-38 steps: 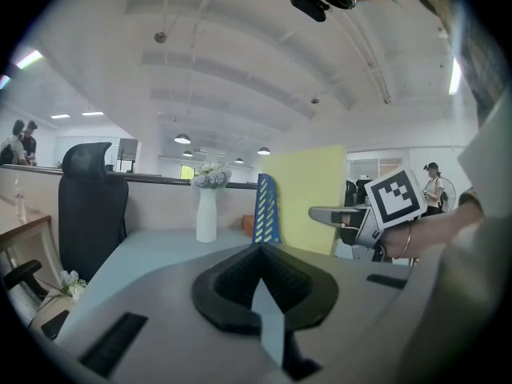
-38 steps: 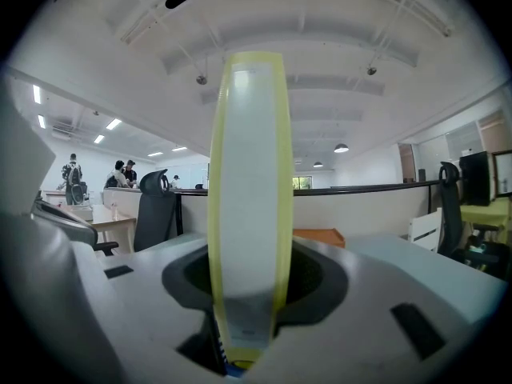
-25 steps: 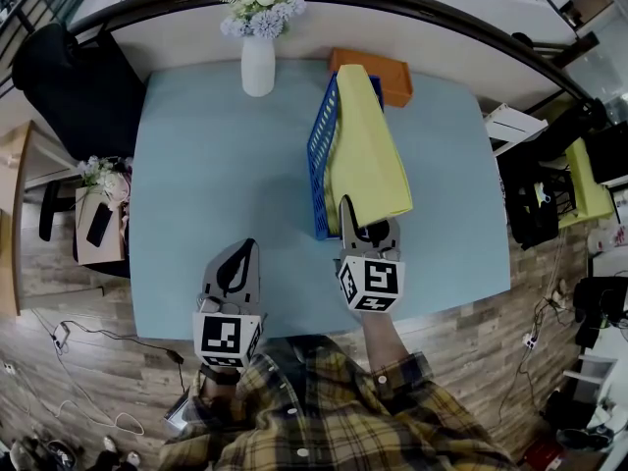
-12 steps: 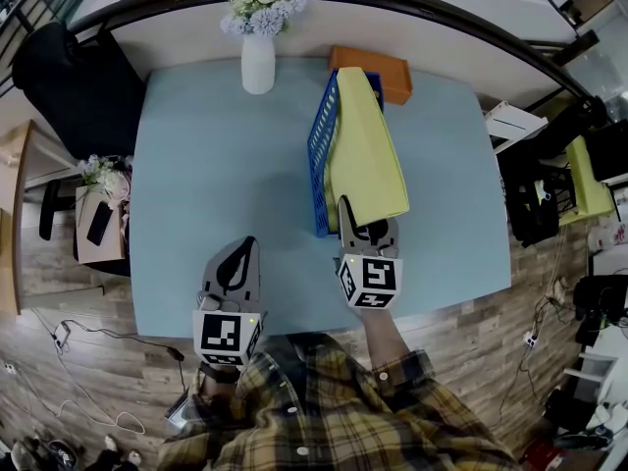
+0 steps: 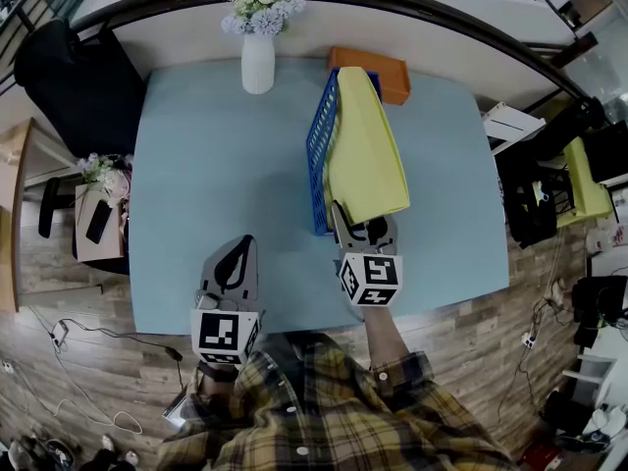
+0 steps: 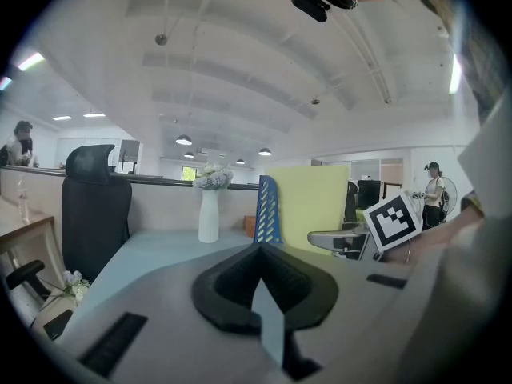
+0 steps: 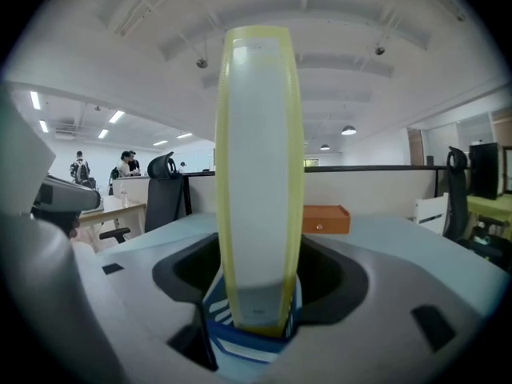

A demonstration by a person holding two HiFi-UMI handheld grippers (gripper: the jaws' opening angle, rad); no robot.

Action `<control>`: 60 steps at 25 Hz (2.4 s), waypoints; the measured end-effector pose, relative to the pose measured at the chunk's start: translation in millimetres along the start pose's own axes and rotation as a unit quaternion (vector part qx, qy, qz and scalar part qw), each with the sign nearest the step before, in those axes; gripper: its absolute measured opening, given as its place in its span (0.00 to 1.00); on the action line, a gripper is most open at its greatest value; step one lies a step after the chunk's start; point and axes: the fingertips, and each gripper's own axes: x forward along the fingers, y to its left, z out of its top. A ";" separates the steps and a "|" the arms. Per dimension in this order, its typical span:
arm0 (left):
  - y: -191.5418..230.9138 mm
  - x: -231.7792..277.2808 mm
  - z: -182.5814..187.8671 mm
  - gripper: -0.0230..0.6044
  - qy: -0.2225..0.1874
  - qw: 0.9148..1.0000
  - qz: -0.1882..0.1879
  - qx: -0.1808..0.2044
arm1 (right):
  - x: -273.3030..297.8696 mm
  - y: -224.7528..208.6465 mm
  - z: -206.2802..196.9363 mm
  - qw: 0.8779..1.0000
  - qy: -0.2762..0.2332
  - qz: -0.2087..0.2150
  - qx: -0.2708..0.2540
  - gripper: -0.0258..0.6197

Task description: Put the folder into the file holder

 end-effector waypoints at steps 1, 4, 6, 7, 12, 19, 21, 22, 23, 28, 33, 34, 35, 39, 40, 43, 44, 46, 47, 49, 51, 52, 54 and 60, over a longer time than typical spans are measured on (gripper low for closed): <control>0.2 -0.7 0.2 0.03 -0.001 1.000 0.000 0.001 | -0.8 0.6 -1.0 1.000 0.002 0.002 0.004 0.47; 1.3 -4.1 -0.3 0.03 -0.002 1.000 0.003 0.002 | -3.3 3.3 -1.2 1.000 0.004 0.008 0.010 0.47; 0.5 -6.4 -0.8 0.03 -0.002 1.000 0.004 0.002 | -5.6 4.3 -0.4 1.000 0.005 0.012 0.013 0.47; -0.6 -7.4 -0.8 0.03 -0.001 1.000 0.003 0.003 | -7.0 4.2 0.2 1.000 0.006 0.014 0.014 0.47; -4.2 -11.6 4.3 0.03 -0.010 1.000 0.004 0.006 | -14.3 2.3 2.3 1.000 0.012 0.016 0.021 0.47; -16.8 -24.5 12.4 0.03 -0.019 1.000 0.002 0.014 | -41.0 2.2 15.5 0.999 0.000 0.029 0.027 0.47; -20.8 -29.4 15.8 0.03 -0.026 0.999 0.003 0.020 | -51.5 1.7 21.9 0.999 -0.008 0.033 0.030 0.47; -23.6 -31.8 17.6 0.03 -0.029 0.999 0.002 0.022 | -57.0 1.5 25.2 0.999 -0.012 0.035 0.032 0.47; -26.6 -34.2 19.4 0.03 -0.032 0.999 0.001 0.024 | -62.5 1.4 28.2 0.999 -0.016 0.038 0.032 0.47; -45.2 -45.6 27.4 0.03 -0.045 0.998 -0.006 0.033 | -92.0 0.4 40.3 0.998 -0.029 0.047 0.023 0.47; -64.3 -56.1 33.4 0.03 -0.058 0.997 -0.016 0.044 | -121.8 4.1 46.9 0.997 -0.033 0.068 0.020 0.47; -68.5 -58.4 34.4 0.03 -0.061 0.997 -0.018 0.045 | -128.5 4.7 47.3 0.997 -0.033 0.072 0.020 0.46; -72.5 -60.7 35.4 0.03 -0.063 0.997 -0.020 0.046 | -135.2 5.0 47.9 0.996 -0.034 0.077 0.020 0.46; -87.8 -69.5 39.8 0.03 -0.072 0.996 -0.027 0.050 | -162.8 1.7 52.4 0.995 -0.046 0.084 0.014 0.35; -91.3 -71.7 40.3 0.03 -0.073 0.996 -0.029 0.049 | -169.6 0.1 53.5 0.995 -0.050 0.083 0.011 0.33; -99.6 -77.6 40.2 0.03 -0.075 0.995 -0.032 0.051 | -188.0 -3.3 55.8 0.995 -0.060 0.083 0.006 0.21; -101.7 -79.4 39.8 0.03 -0.075 0.995 -0.033 0.052 | -193.3 -4.2 56.3 0.995 -0.062 0.083 0.006 0.17; -105.3 -82.5 38.9 0.03 -0.074 0.995 -0.035 0.052 | -202.6 -6.4 57.2 0.994 -0.067 0.084 0.009 0.11; -106.8 -83.8 38.3 0.03 -0.074 0.995 -0.036 0.051 | -206.4 -7.5 57.2 0.994 -0.069 0.084 0.011 0.09; -109.8 -85.8 35.9 0.03 -0.072 0.996 -0.038 0.048 | -212.5 -10.1 56.1 0.994 -0.070 0.087 0.016 0.07; -112.4 -87.4 32.9 0.03 -0.068 0.996 -0.041 0.045 | -216.8 -12.5 54.1 0.993 -0.070 0.089 0.021 0.04; -113.0 -88.2 31.7 0.03 -0.066 0.996 -0.043 0.044 | -218.2 -13.1 53.2 0.993 -0.070 0.090 0.025 0.04; -113.7 -88.9 30.1 0.03 -0.063 0.996 -0.047 0.040 | -219.5 -13.4 51.3 0.993 -0.068 0.094 0.032 0.04; -109.6 -87.2 20.3 0.03 -0.046 0.997 -0.055 0.031 | -217.7 -8.2 37.1 0.994 -0.047 0.096 0.036 0.04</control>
